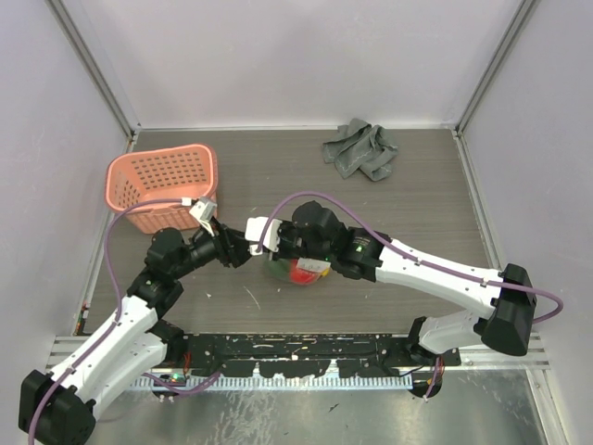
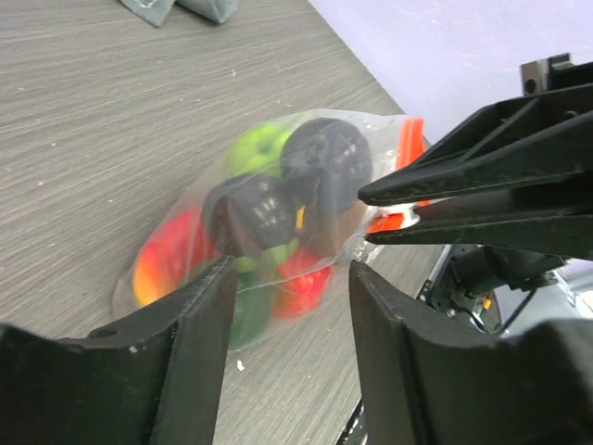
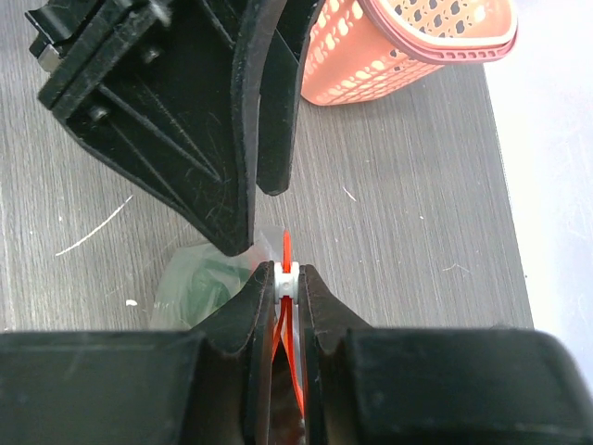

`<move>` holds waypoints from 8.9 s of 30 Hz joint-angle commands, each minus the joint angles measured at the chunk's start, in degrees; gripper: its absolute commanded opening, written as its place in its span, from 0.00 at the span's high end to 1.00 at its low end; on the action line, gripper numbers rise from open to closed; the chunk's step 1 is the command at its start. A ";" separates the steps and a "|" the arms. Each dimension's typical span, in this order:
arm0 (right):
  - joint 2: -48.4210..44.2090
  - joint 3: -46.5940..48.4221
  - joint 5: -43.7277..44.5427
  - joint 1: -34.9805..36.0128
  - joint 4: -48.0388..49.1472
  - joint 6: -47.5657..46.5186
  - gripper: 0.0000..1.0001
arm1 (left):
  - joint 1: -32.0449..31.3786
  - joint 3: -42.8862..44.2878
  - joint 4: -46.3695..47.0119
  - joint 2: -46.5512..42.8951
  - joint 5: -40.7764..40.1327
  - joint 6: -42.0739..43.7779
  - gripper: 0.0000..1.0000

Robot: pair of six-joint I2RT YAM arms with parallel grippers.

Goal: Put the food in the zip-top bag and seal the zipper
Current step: Zip the zipper food storage bag at the center of the board, then place the zipper food storage bag at the center of the board.

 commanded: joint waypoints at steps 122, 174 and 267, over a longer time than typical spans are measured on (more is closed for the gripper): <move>-3.12 6.75 4.05 -1.91 -23.24 4.53 0.98 | -8.07 -3.31 28.09 11.34 -1.06 14.83 1.00; -8.45 4.39 8.92 -4.22 -26.15 8.15 0.98 | -7.80 4.20 28.68 22.51 10.17 18.12 0.42; -14.67 -18.78 16.10 -23.86 5.06 23.46 0.97 | -0.61 41.21 11.50 61.90 -6.65 4.91 0.97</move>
